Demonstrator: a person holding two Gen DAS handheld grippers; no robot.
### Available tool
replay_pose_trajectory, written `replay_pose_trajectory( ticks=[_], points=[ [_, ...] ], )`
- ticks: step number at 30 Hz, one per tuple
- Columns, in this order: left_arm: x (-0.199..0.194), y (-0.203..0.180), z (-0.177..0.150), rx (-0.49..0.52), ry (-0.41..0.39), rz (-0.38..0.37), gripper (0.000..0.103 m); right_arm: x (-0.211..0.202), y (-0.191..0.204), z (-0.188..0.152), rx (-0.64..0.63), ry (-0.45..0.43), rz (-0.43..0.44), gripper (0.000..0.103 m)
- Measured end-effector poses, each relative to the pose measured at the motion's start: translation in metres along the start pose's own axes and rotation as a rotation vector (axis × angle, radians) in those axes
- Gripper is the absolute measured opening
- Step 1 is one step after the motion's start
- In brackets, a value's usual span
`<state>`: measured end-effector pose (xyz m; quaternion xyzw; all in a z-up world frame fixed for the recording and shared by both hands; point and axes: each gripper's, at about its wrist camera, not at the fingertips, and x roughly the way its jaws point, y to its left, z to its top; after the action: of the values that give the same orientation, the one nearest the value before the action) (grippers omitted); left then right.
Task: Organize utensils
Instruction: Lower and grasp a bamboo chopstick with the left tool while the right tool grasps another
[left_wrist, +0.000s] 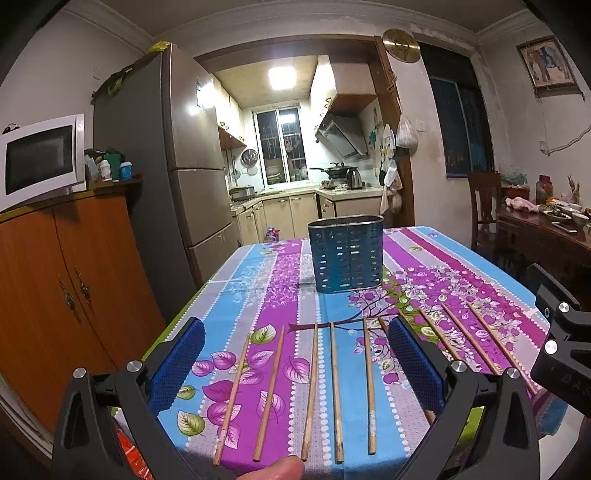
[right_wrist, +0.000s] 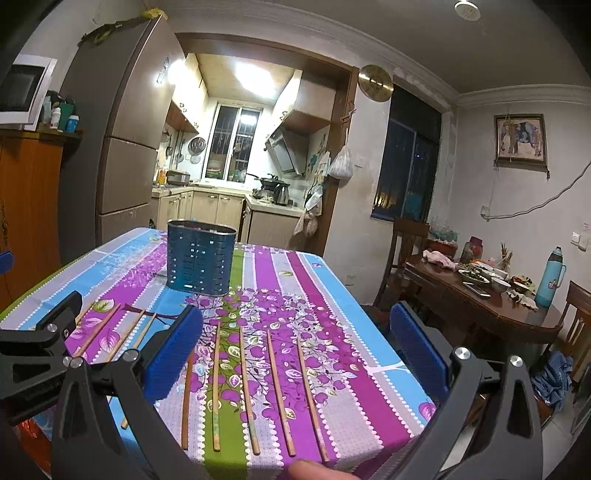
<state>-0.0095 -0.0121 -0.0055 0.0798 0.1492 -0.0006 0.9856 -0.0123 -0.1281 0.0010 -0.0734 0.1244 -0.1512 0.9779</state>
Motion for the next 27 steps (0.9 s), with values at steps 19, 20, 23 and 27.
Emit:
replay_pose_trajectory(
  ticks=[19,20,23,27],
  points=[
    [-0.049,0.083,-0.032,-0.299,-0.098,-0.089,0.1,-0.022,-0.046,-0.005,0.181,-0.028,0.08,0.098],
    [-0.05,0.092,-0.04,-0.348,-0.088,-0.098,0.1,-0.015,-0.05,-0.011,0.203,0.025,0.127,0.098],
    [-0.051,0.113,-0.058,-0.453,-0.076,-0.122,0.1,-0.001,-0.059,-0.036,0.296,0.132,0.239,0.098],
    [-0.047,0.126,-0.067,-0.534,-0.1,-0.271,0.1,0.009,-0.064,-0.059,0.379,0.171,0.32,0.098]
  ],
)
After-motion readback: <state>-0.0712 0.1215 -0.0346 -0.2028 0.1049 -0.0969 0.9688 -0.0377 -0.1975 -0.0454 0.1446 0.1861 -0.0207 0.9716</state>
